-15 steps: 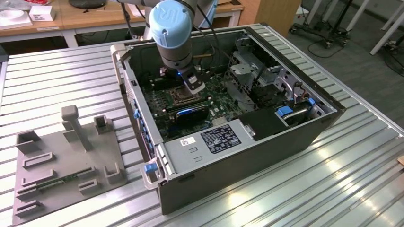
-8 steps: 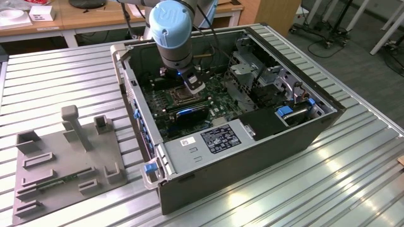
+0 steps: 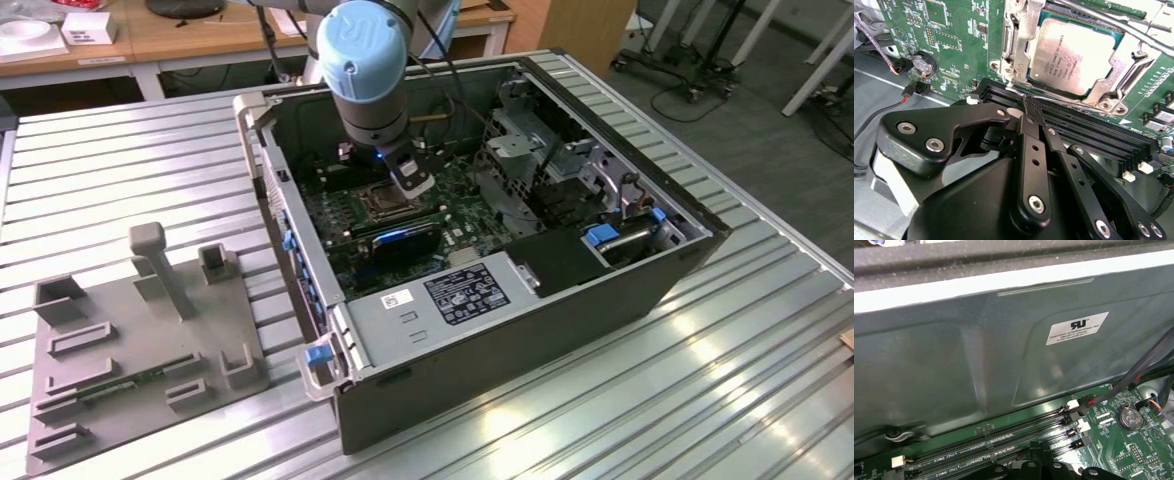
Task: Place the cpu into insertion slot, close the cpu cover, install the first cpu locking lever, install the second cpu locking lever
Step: 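Install the first cpu locking lever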
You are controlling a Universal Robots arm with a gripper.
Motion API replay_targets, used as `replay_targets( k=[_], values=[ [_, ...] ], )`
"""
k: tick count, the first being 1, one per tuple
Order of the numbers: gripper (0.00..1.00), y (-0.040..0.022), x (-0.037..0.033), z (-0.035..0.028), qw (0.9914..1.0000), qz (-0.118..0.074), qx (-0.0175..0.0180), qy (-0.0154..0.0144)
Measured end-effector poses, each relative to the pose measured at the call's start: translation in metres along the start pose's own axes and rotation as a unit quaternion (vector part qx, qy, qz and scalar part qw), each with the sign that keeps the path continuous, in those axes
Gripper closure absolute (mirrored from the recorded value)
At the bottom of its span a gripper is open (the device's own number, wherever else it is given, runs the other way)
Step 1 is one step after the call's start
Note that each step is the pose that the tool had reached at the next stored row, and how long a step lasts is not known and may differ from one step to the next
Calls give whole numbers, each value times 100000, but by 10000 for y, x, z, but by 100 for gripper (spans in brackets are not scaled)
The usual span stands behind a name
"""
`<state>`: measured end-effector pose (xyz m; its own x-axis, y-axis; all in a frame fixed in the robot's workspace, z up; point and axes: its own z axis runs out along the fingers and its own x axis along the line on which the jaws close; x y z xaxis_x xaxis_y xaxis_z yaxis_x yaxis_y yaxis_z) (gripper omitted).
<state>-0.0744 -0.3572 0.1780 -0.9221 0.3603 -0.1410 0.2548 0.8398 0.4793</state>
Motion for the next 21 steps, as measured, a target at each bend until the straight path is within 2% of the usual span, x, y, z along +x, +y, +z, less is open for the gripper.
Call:
replay_targets(
  k=[7,16,21],
  values=[
    [89,17,-6,-30,100000,-3,-17,8],
    [89,18,-9,-31,100000,-31,-15,25],
    [89,18,-10,-30,100000,-153,-134,138]
  ],
)
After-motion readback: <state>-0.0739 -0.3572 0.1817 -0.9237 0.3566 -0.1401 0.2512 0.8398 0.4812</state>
